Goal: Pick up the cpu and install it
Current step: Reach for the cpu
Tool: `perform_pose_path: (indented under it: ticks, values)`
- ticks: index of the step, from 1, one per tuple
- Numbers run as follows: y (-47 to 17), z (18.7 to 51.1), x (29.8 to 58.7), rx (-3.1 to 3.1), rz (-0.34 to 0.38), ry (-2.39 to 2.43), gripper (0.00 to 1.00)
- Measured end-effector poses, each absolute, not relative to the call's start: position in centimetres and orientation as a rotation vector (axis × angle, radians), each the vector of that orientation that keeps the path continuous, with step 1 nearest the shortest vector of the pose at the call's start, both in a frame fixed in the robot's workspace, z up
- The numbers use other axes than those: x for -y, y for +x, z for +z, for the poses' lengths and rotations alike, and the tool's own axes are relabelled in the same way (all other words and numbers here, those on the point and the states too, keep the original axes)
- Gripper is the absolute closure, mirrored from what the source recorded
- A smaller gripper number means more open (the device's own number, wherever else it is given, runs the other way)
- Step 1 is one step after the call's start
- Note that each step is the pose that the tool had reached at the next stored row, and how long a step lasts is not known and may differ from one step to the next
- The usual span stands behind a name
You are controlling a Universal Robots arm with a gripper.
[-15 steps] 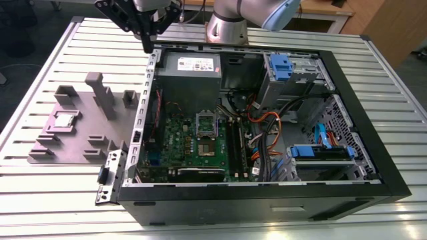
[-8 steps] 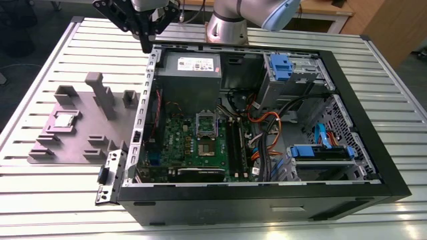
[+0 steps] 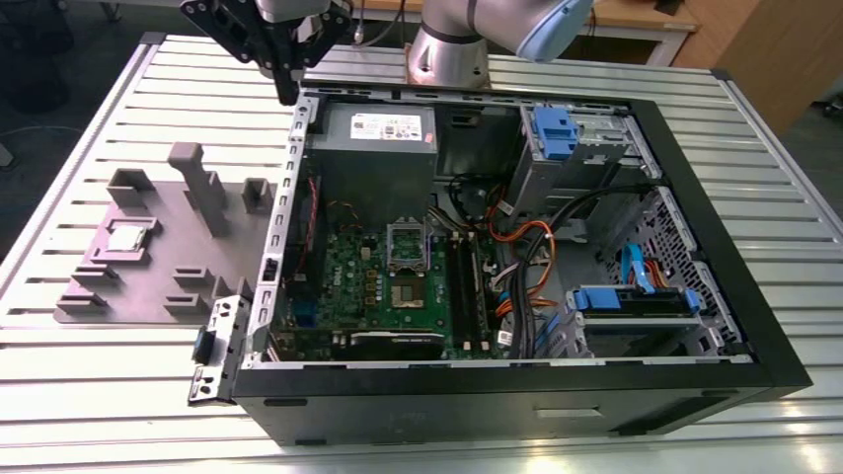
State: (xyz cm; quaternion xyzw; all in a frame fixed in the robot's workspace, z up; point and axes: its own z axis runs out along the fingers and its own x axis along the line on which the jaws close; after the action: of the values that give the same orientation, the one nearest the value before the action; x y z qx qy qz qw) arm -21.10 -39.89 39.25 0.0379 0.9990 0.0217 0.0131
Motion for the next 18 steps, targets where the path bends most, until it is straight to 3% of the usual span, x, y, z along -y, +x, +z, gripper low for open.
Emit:
perform_pose_path:
  ticks: [18]
  values:
    - [-21.59, 39.25, 39.89, -3.113, 0.068, 0.118, 0.89]
